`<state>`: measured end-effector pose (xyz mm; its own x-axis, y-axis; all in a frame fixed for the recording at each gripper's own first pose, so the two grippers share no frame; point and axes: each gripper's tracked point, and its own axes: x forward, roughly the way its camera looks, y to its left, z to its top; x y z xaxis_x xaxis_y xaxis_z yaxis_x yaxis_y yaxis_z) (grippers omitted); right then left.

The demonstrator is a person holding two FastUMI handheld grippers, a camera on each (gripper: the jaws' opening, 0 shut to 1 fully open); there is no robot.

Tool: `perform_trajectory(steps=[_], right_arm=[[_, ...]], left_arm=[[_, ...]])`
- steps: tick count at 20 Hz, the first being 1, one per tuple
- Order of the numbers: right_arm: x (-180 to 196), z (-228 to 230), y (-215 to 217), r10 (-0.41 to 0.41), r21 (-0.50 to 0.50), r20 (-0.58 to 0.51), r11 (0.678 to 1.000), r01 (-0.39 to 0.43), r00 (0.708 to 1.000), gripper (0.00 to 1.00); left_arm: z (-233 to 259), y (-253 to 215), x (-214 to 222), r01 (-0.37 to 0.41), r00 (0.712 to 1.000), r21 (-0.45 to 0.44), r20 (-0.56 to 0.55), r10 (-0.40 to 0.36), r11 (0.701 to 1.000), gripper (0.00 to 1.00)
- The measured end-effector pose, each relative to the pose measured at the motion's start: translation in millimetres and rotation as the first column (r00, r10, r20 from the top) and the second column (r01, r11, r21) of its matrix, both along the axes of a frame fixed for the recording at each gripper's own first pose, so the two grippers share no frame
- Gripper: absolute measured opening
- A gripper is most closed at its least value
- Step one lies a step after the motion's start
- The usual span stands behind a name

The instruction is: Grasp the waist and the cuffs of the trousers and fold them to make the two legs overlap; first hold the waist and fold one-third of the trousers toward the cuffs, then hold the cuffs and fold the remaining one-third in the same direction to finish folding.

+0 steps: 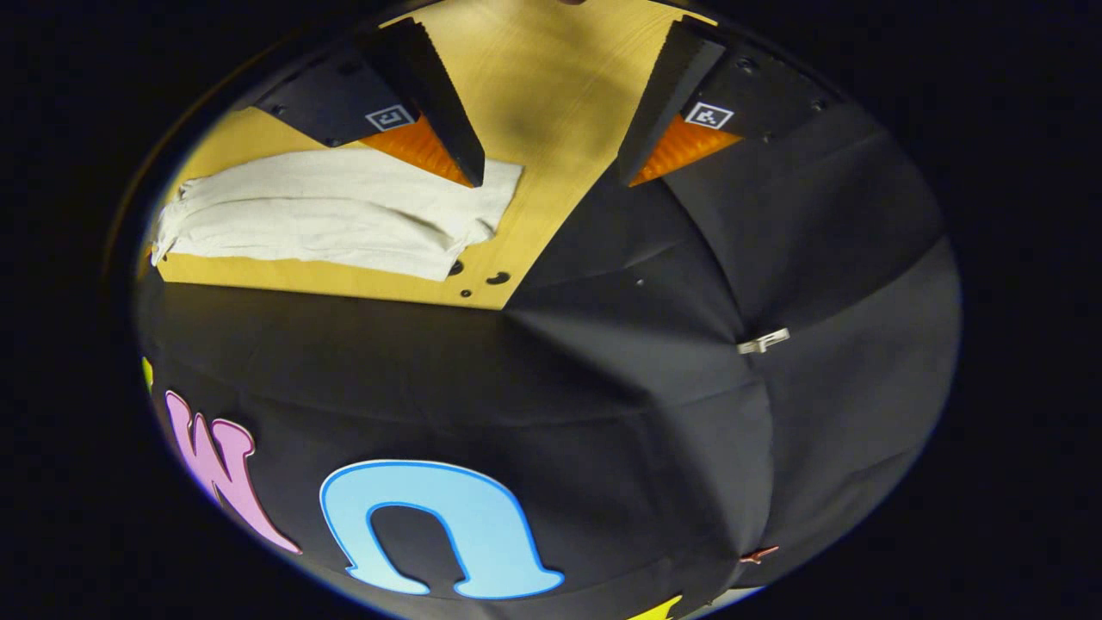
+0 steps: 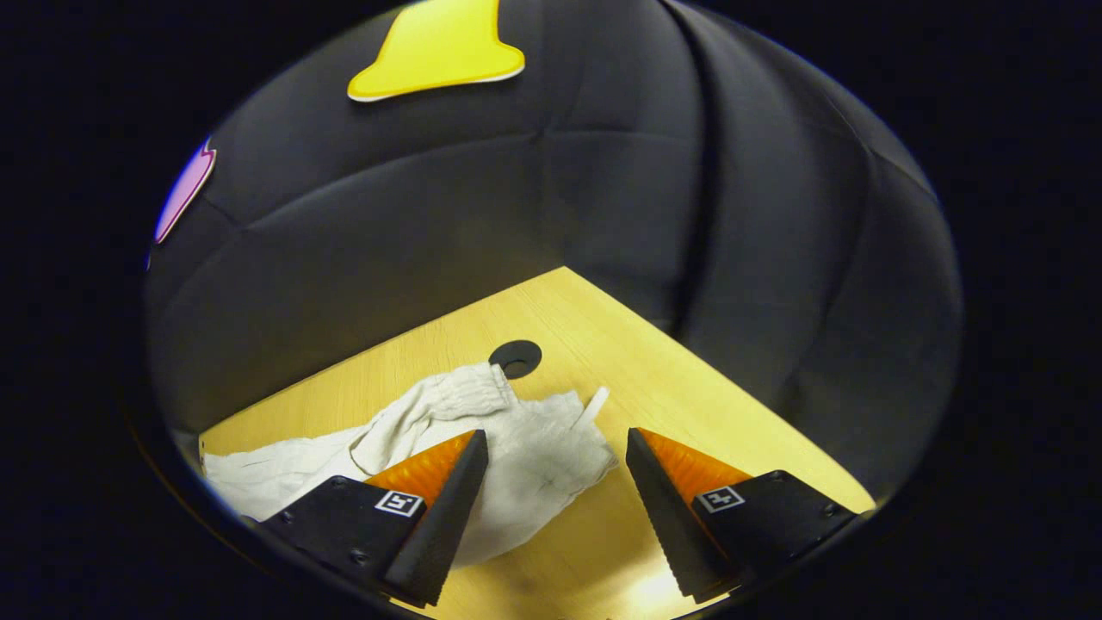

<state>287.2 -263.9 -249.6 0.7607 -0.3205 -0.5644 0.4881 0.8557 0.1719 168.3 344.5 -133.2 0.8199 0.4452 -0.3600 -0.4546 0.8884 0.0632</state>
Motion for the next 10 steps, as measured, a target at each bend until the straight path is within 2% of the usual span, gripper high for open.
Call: perform_trajectory(steps=[6, 9, 10], right_arm=[[5.3, -11.6, 8.9, -0.016, 0.053, 0.007, 0.998, 0.016, 1.000, 0.99], [8.7, -10.4, 6.2, -0.018, 0.027, 0.030, 0.999, 0.017, 0.999, 0.98], [8.7, -13.3, 5.3, -0.020, 0.030, 0.022, 0.999, 0.019, 1.000, 0.87]], left_arm=[[-14.7, 2.5, -36.7, -0.034, 0.998, 0.013, -0.053, 0.035, 0.999, 0.98], [-24.0, -3.7, -40.6, -0.043, 0.996, 0.000, -0.077, 0.043, 0.999, 0.98], [-25.6, -6.4, -41.7, -0.041, 0.996, -0.004, -0.080, 0.040, 0.999, 0.98]])
